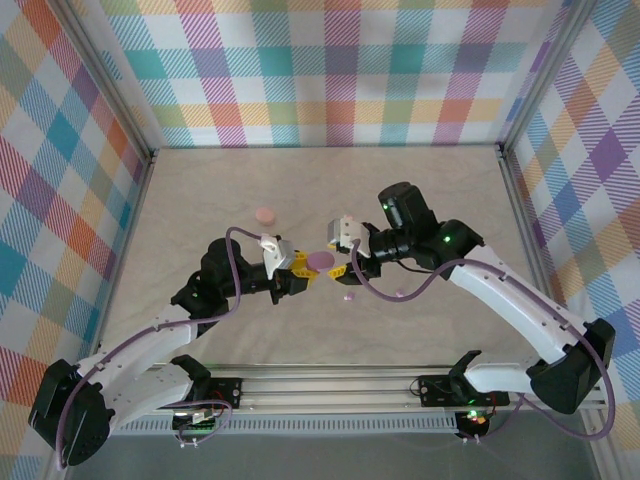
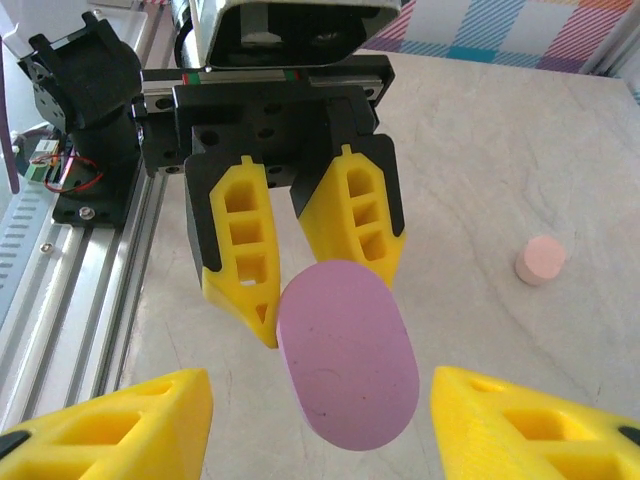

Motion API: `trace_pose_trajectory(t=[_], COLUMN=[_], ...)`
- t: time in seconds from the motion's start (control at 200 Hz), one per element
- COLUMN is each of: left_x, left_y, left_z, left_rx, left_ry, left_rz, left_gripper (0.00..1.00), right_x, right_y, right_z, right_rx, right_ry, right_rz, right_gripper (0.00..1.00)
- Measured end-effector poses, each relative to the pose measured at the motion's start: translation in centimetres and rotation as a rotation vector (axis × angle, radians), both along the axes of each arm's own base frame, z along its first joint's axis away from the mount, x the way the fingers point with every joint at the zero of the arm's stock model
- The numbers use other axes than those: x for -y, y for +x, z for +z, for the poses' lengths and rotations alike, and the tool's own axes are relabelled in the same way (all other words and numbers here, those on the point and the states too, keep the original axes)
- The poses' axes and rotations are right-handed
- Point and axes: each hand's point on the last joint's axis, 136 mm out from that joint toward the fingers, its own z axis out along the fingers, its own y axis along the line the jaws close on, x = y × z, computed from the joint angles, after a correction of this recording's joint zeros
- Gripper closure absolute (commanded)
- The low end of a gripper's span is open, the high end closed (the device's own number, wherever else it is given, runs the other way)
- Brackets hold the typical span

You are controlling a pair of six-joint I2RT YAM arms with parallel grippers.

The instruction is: Insert wireless bluetooth earbuds into charging case

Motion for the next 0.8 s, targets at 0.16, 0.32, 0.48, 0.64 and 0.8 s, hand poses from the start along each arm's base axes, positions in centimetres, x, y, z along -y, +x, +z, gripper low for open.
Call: trace_pose_trajectory(t=[0.16, 0.32, 0.48, 0.64, 0.8], left_x=[0.0, -0.1, -0.2, -0.2, -0.2], left_y=[0.0, -0.1, -0.3, -0.3, -0.3], left_z=[0.0, 0.3, 0.6, 0.6, 0.6], left_rx=[-0.014, -0.010, 0.001, -0.001, -0.002], left_ry=[-0.004, -0.011, -0.018, -0.017, -0.017], left_rz=[0.005, 0.005, 0.005, 0.005, 0.003], left_gripper=[0.89, 0.89, 0.89, 0.89, 0.90], right_x=[-0.1, -0.5, -0.7, -0.8, -0.8], right_y=[0.2, 0.6, 1.0, 1.3, 1.6], right_z=[-0.5, -1.9, -2.7, -3.0, -3.0], right_rx=[-0.010, -0.041, -0.056, -0.067, -0.067], right_ry=[-0.008, -0.036, -0.055, -0.063, -0.069], right_rz=[-0.001, -0.002, -0.007, -0.020, -0.038], right_gripper=[0.35, 0.32, 0.30, 0.30, 0.30])
